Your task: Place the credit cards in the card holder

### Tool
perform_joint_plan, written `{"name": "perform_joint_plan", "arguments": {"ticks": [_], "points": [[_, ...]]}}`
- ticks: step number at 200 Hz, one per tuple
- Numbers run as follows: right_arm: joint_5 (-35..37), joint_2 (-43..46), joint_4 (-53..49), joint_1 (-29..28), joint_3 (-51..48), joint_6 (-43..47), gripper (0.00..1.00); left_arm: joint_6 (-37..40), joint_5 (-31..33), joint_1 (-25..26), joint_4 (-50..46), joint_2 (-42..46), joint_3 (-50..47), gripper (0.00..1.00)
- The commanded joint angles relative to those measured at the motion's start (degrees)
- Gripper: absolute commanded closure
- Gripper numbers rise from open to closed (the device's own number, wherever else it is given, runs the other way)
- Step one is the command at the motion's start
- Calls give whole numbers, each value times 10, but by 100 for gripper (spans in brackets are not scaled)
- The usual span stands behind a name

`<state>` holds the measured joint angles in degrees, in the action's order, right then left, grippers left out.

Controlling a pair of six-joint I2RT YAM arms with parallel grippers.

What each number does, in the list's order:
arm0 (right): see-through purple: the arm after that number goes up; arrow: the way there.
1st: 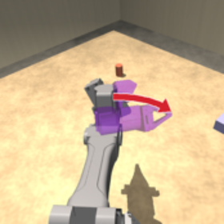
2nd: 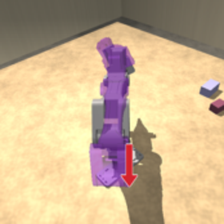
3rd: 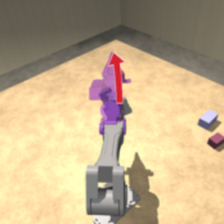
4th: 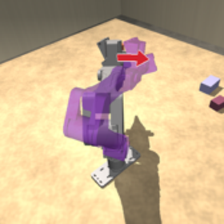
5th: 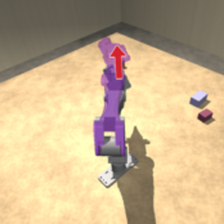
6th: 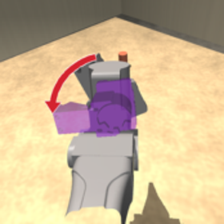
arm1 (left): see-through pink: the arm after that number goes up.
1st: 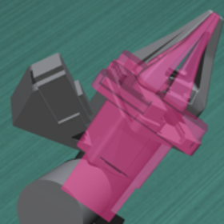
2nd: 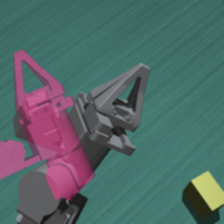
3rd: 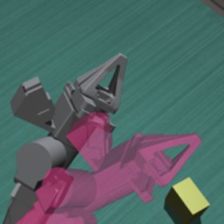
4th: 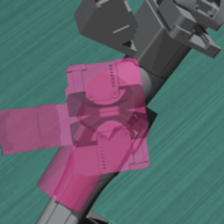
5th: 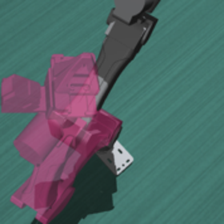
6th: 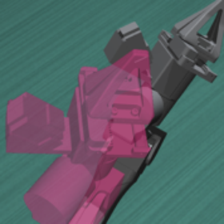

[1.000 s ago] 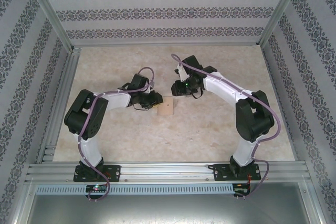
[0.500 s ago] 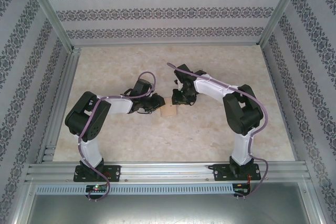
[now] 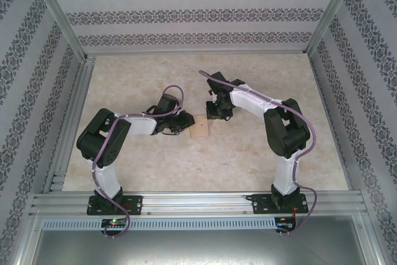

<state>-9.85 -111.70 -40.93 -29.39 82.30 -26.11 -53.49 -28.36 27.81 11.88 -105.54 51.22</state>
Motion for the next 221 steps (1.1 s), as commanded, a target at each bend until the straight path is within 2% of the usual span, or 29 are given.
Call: {"name": "perform_joint_plan", "arguments": {"ticks": [1, 38, 53, 77, 127, 175, 221], "points": [[11, -3, -16, -2, 11, 7, 83, -6, 27, 10, -34, -9, -14, 79], [7, 3, -22, -2, 6, 9, 86, -6, 29, 10, -35, -10, -13, 79], [4, 3, -25, -1, 3, 9, 79, -4, 29, 10, -39, -11, -11, 79], [0, 6, -28, -2, -2, 10, 78, -2, 30, 10, -41, -11, -8, 79], [0, 4, -32, -2, 0, 12, 80, -1, 32, 10, -46, -12, -8, 79], [-6, 9, -34, -6, -10, 12, 77, 1, 36, 10, -48, -12, -8, 79], [-8, 1, -37, -7, -6, 14, 81, 2, 35, 10, -52, -14, -4, 79]]}}
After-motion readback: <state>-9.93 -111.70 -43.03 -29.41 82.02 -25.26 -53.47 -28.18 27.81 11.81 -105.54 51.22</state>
